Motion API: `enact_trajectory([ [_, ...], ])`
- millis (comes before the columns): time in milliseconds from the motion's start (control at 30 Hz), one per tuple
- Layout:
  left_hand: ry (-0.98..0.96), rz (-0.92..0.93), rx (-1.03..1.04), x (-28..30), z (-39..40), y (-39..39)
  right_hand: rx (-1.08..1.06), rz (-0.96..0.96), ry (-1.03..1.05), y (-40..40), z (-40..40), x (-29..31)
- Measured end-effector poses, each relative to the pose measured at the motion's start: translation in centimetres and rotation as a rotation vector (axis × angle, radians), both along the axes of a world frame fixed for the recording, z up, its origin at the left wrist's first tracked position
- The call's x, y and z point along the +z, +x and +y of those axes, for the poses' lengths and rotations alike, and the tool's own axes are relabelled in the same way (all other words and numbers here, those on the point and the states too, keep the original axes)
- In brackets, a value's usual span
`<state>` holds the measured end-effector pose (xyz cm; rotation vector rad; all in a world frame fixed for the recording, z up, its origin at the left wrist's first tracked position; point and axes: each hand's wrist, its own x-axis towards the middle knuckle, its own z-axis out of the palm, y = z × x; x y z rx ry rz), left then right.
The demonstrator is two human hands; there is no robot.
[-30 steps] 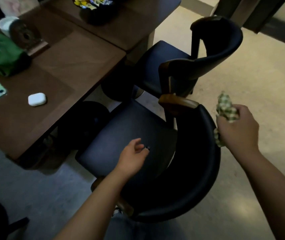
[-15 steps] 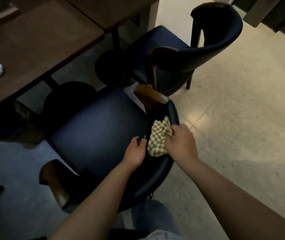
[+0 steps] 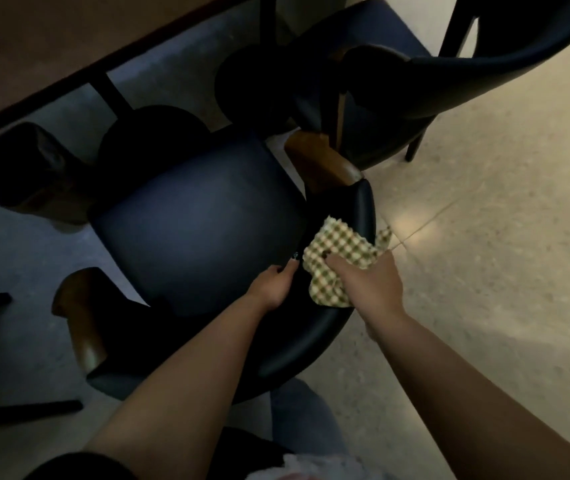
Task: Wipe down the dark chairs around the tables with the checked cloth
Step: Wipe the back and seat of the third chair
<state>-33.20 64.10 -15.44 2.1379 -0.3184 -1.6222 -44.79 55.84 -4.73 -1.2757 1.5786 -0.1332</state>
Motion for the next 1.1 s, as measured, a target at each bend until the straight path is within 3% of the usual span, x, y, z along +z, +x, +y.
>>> enact_trajectory([
  [100,0.003,0.116,0.019,-0.8,-0.5,0.5,-0.135,-0.089,0.178,0.1,-0.9,-0.3],
  [167,-0.005,0.213,0.063,-1.5,-0.4,1.0,-0.11,-0.137,0.273,-0.2,-1.8,-0.3],
  [333,-0.031,0.359,0.278,-2.2,0.4,2.0,-0.089,-0.163,0.296,0.0,-2.2,-0.1],
  [533,-0.028,0.306,0.439,-2.8,1.3,2.8,-0.102,-0.156,0.302,1.3,-1.4,-0.1],
  [1100,-0.03,0.262,0.443,-3.1,-1.1,9.9,-0.064,-0.187,0.307,8.2,-4.4,-0.1],
])
